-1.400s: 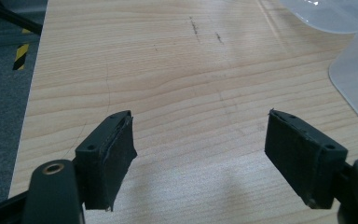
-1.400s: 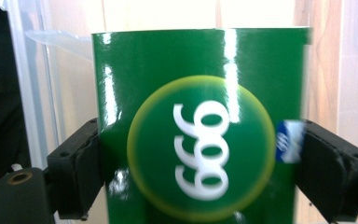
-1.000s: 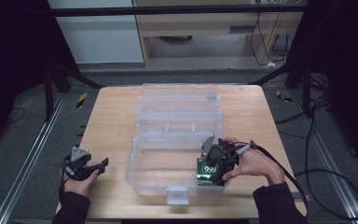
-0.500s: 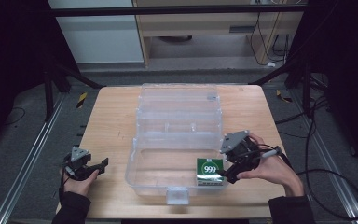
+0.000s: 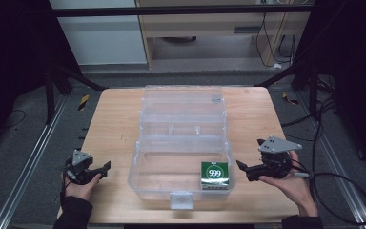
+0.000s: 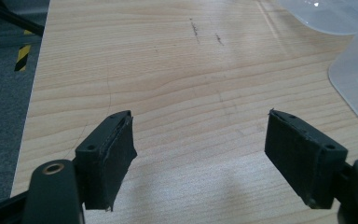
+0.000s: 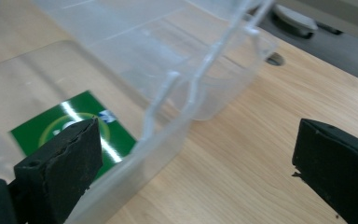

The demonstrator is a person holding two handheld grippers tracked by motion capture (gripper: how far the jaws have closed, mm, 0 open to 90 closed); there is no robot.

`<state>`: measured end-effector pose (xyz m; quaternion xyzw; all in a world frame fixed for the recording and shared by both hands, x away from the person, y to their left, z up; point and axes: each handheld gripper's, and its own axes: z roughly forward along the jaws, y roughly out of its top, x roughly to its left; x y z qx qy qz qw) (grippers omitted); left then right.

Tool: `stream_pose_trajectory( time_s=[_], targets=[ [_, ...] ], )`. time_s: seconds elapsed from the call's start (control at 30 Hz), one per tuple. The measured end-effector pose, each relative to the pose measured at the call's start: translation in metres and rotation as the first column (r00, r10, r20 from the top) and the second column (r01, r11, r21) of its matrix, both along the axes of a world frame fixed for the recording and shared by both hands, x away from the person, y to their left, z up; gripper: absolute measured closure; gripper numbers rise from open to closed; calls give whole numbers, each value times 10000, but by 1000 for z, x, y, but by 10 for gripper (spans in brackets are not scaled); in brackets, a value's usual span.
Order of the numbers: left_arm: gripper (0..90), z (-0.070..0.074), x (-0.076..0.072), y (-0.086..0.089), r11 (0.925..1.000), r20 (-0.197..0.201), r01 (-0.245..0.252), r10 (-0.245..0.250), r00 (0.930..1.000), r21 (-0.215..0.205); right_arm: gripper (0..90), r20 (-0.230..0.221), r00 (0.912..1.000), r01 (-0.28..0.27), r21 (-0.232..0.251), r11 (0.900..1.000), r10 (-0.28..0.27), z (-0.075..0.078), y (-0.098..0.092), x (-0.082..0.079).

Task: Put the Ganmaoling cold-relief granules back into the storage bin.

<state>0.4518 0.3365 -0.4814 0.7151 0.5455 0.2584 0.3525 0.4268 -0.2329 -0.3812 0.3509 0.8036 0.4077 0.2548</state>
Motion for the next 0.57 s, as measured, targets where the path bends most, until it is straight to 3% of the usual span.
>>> stream_pose_trajectory(
  time_s=[0.03,0.07,0.17,0.2,0.3,0.43,0.57],
  targets=[
    [231,0,0,0,10000,0,0,0,10000,0,20,0,10000,0,0,10000,0,0,0,0],
    [231,0,0,0,10000,-8,8,-8,10000,-2,21,232,9983,526,261,9983,-532,-3,-6,1],
    [231,0,0,1,10000,13,-11,11,10000,-3,21,391,9944,958,612,9935,-983,-7,-10,1],
    [231,0,0,1,10000,15,-11,11,10000,-39,21,567,9871,1441,904,9854,-1495,-11,-15,2],
    [231,0,0,1,10000,23,5,-5,10000,-53,20,669,9755,2001,1279,9714,-2097,-18,-22,3],
    [232,0,0,1,10000,30,8,-8,10000,-50,17,561,9609,2583,1703,9509,-2710,-29,-31,5],
    [231,1,0,1,10000,40,14,-14,10000,-51,13,229,9503,3023,1710,9378,-3105,-42,-39,8]
  ],
)
